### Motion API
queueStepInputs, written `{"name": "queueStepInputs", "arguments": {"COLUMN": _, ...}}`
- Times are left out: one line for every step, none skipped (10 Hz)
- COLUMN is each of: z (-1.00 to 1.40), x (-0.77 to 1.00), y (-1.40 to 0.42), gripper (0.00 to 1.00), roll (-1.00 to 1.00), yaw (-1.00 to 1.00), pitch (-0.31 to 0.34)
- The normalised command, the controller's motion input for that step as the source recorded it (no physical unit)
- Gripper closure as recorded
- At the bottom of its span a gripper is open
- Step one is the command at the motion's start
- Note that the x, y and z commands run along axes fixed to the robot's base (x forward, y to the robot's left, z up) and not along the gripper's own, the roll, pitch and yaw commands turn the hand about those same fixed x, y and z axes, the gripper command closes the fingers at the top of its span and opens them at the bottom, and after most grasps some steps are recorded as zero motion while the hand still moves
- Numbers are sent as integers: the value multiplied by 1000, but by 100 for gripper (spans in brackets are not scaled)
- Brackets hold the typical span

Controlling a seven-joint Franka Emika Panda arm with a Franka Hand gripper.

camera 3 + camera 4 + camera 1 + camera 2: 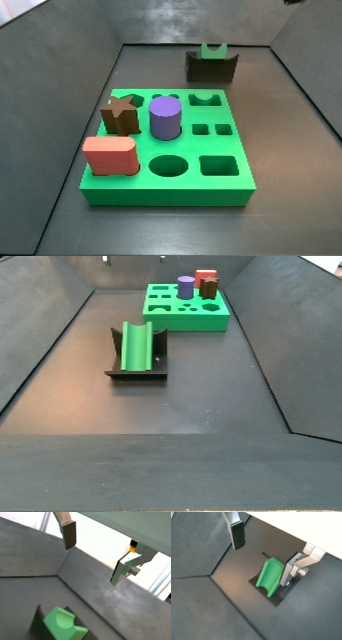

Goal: Pick up the arch object. Move up. Place the arch object on the fixture. Regrasp the arch object. Move to above the board. Insert the arch object.
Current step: Regrasp the arch object.

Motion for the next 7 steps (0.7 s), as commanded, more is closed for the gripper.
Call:
{"name": "queueStepInputs", "arguments": {"z": -16, "x": 102, "y": -41, "gripper": 0, "roll": 892, "yaw": 122, "pitch": 174}}
{"name": "queueStepInputs", "arguments": {"z": -20, "x": 104, "y": -42, "gripper": 0, "roll": 699, "yaw": 145, "pitch": 165}}
{"name": "queueStepInputs", "arguments": {"z": -21, "x": 104, "y": -47, "gripper": 0, "roll": 444, "yaw": 171, "pitch": 148}}
{"name": "queueStepInputs", "arguments": {"z": -11, "x": 100, "y": -35, "gripper": 0, "roll": 295, "yaw": 182, "pitch": 124}}
{"name": "queueStepInputs", "arguments": {"z": -7, "x": 87, "y": -29, "gripper": 0, "roll": 210, "yaw": 192, "pitch": 91}}
{"name": "queueStepInputs", "arguments": {"z": -1000, "x": 34, "y": 74, "gripper": 0, "roll": 119, "yaw": 242, "pitch": -15}}
{"name": "queueStepInputs", "arguments": {"z": -1000, "x": 34, "y": 73, "gripper": 0, "roll": 113, "yaw": 239, "pitch": -29}}
